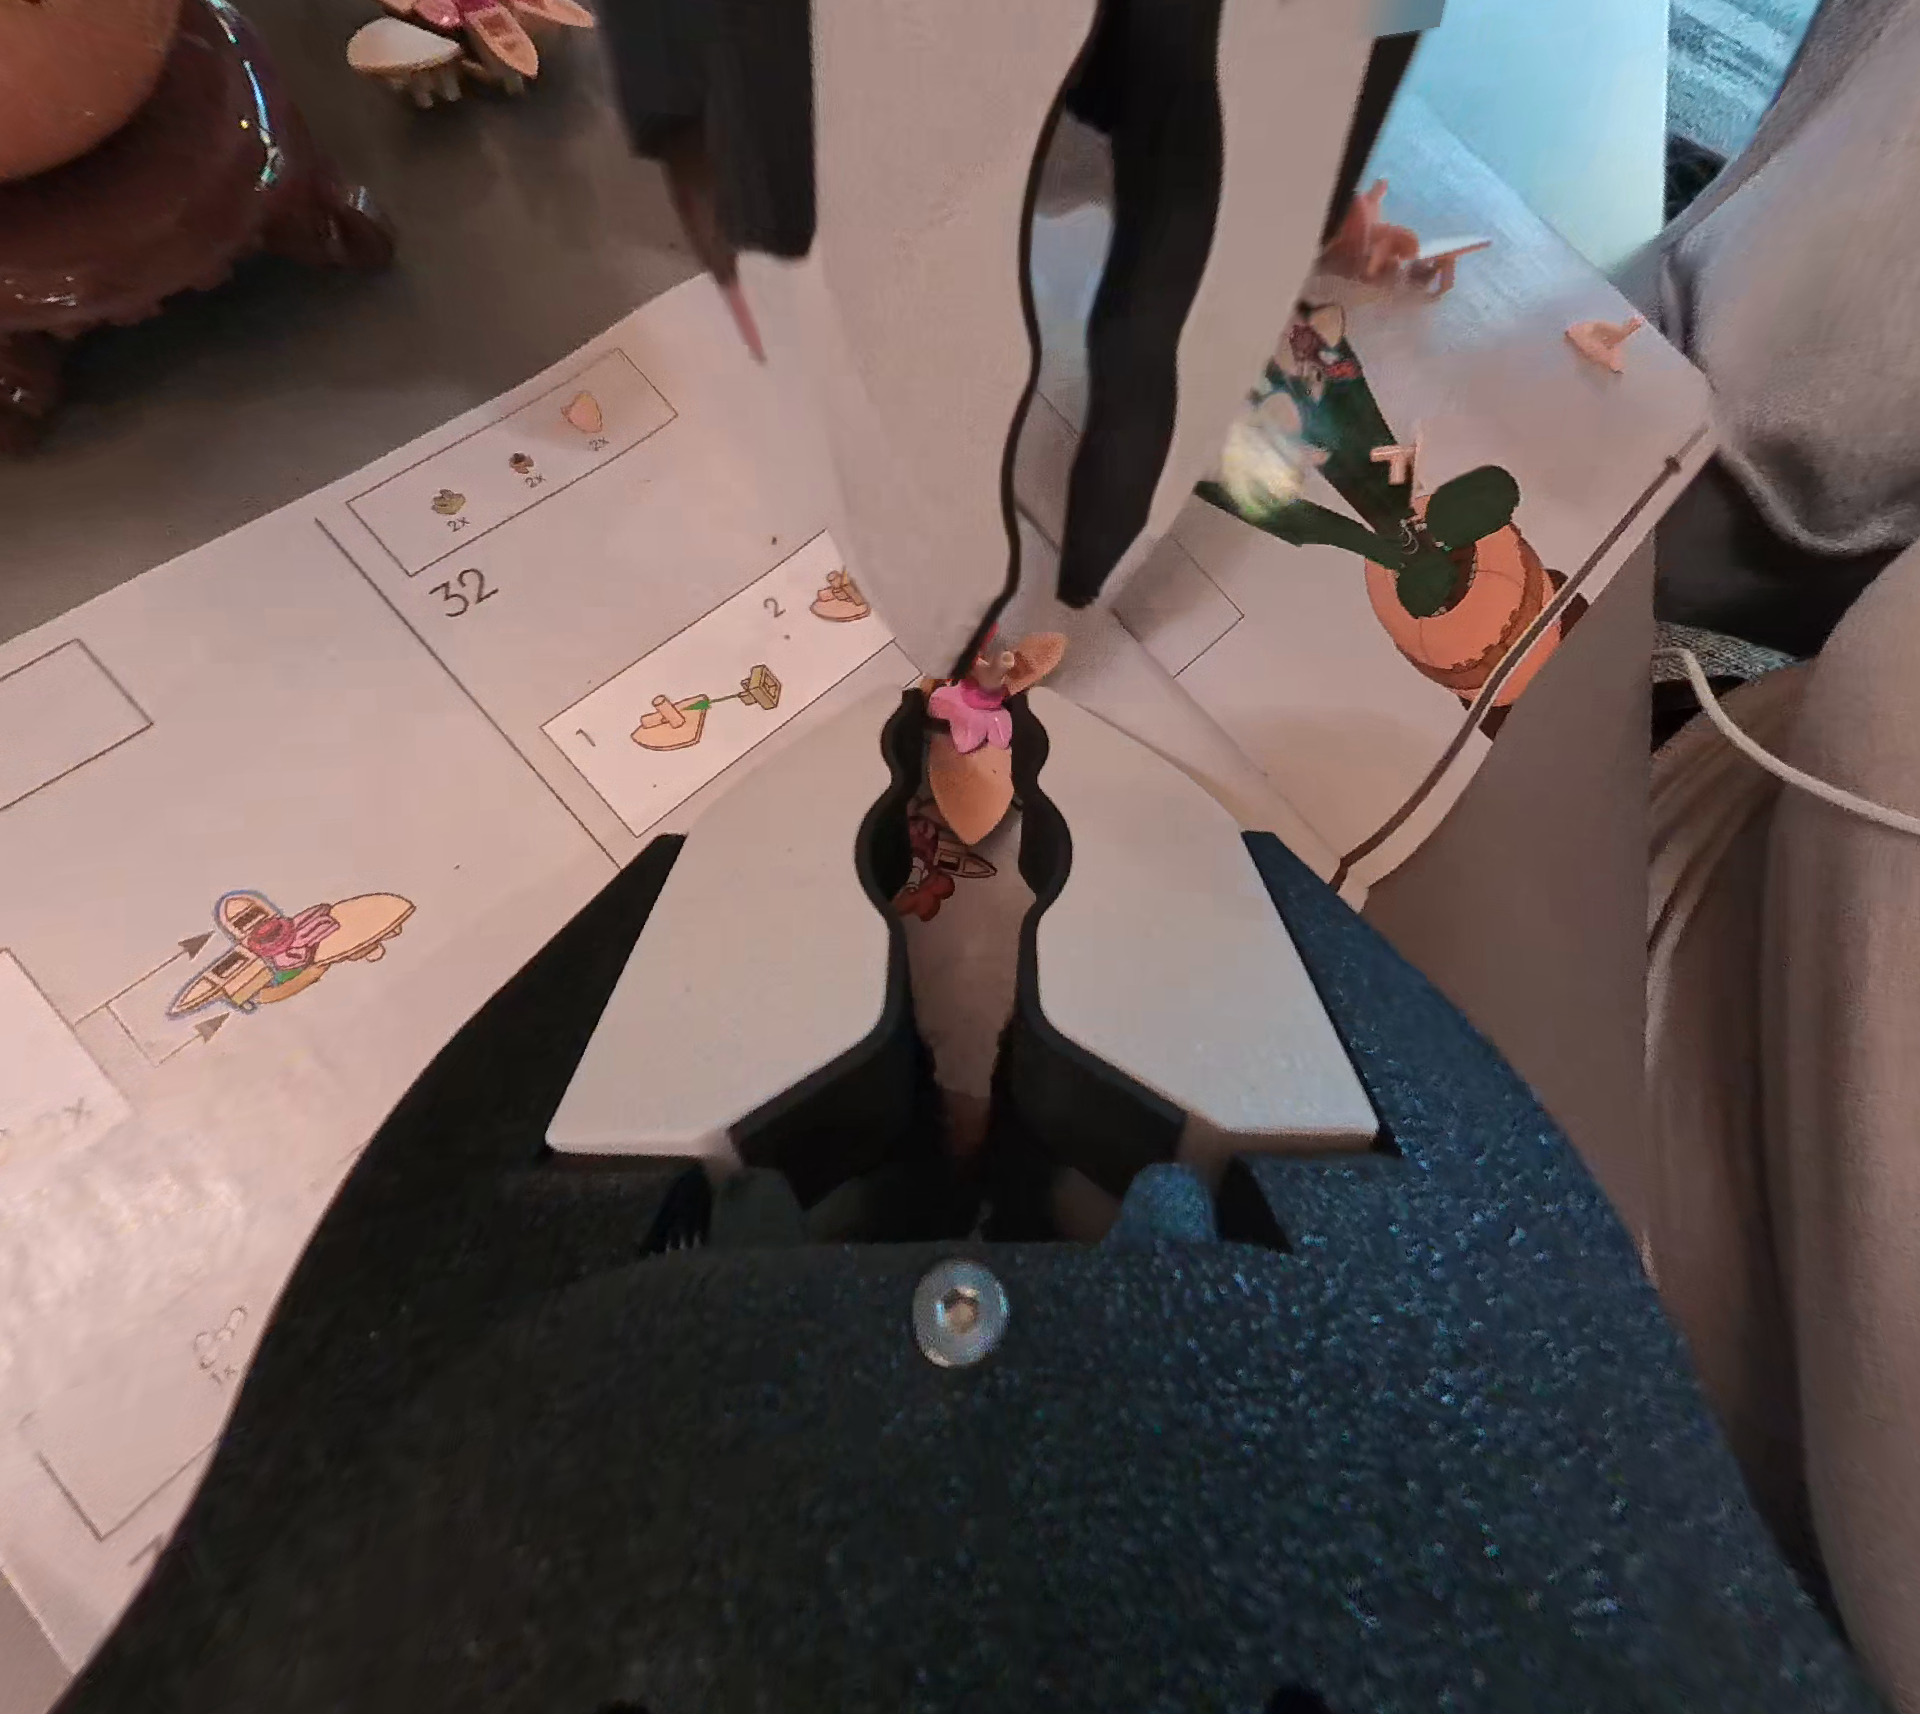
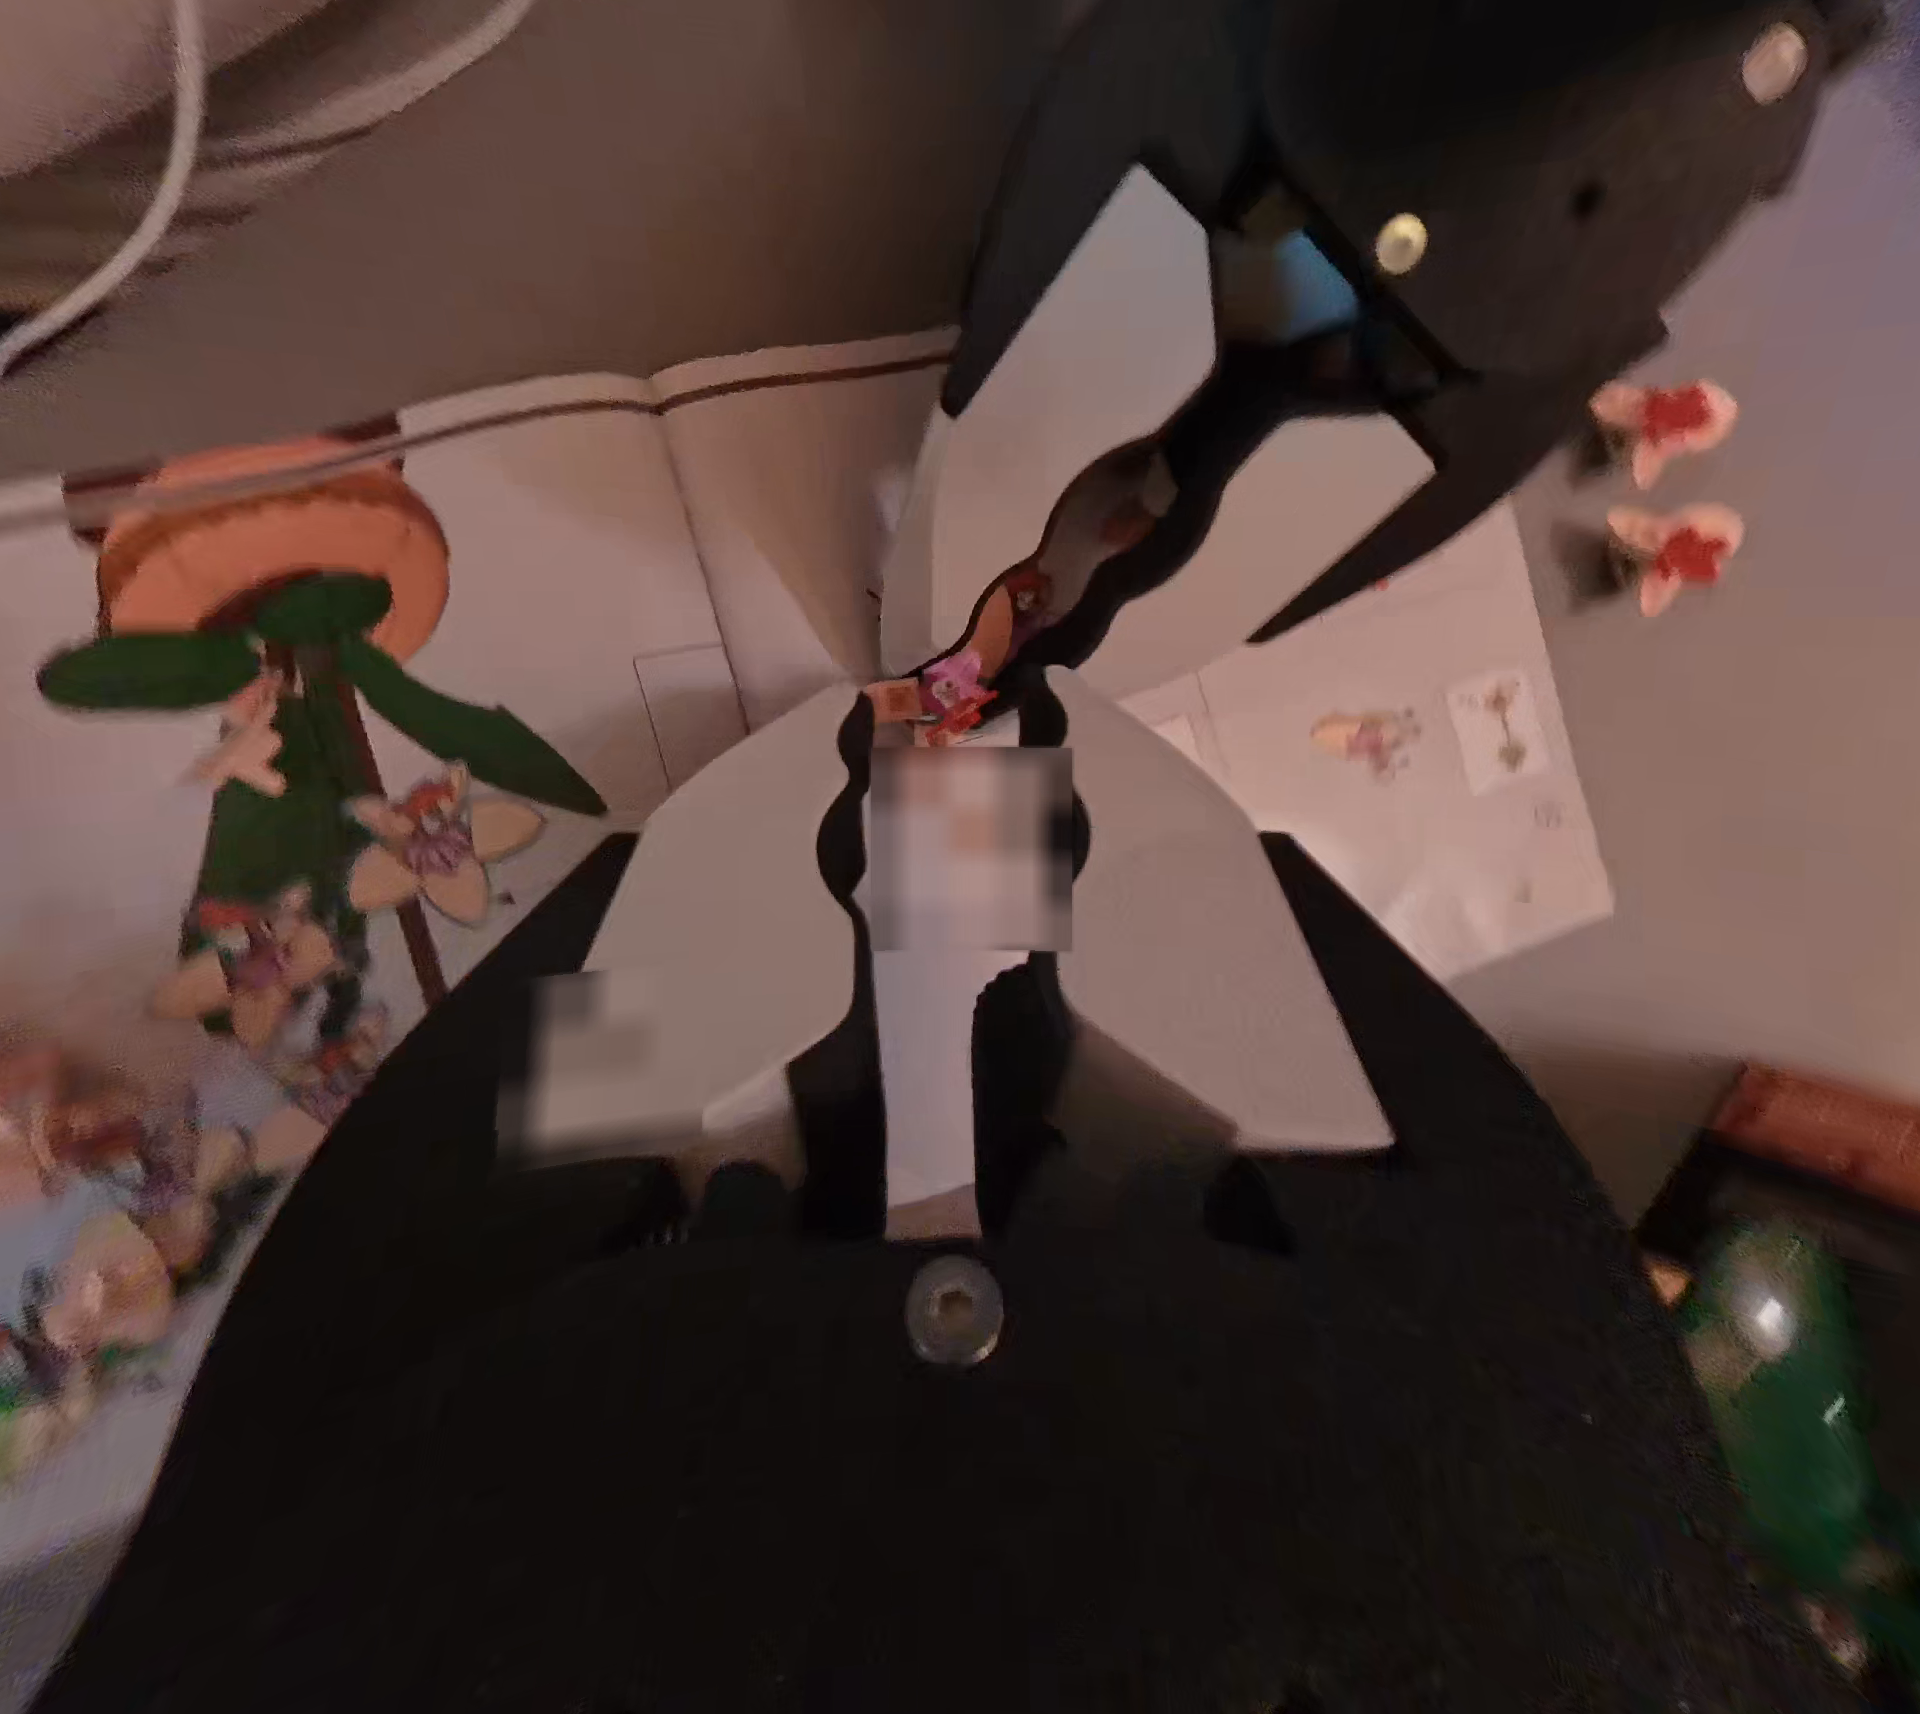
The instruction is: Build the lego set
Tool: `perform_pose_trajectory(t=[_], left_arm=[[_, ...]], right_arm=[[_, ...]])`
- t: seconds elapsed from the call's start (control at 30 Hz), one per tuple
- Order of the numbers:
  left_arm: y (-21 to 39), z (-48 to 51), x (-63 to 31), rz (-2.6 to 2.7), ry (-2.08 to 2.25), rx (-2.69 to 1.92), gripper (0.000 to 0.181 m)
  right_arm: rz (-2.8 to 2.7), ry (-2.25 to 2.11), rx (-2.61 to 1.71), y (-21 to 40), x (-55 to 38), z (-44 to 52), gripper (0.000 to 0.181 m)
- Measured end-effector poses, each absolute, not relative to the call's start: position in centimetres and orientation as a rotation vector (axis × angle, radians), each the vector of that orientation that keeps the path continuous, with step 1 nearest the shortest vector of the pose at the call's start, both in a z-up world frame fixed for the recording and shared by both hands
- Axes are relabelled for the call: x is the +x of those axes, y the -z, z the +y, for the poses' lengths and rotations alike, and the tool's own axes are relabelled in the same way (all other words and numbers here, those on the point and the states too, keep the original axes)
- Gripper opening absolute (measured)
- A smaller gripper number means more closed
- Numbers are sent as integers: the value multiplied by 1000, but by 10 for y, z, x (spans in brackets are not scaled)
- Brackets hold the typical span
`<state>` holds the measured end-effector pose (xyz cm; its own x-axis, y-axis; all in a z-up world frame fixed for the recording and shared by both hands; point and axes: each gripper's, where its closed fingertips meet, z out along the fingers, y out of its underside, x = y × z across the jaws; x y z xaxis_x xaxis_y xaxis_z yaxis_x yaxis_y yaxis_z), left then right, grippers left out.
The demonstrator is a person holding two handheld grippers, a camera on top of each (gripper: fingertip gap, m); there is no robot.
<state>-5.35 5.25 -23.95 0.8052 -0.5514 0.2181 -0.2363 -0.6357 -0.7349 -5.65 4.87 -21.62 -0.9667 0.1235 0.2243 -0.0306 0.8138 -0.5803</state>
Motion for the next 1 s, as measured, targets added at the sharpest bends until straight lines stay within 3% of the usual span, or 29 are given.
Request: perform_pose_trajectory(t=[0.27, 0.43, 0.73, 1.0], left_arm=[[240, 51, -51, 618, 579, -2253, 16], [240, 50, -50, 637, 591, -2250, 16], [240, 53, -53, 601, 548, -2249, 15], [240, 47, -46, 690, 580, -2234, 16]], right_arm=[[-2957, -896, 283, 225, -56, 48, 16], [-2923, -1033, 160, 225, -55, 46, 15], [-2759, -1209, -531, 226, -59, 53, 1], [-2672, -1250, -286, 216, -51, 43, 13]])
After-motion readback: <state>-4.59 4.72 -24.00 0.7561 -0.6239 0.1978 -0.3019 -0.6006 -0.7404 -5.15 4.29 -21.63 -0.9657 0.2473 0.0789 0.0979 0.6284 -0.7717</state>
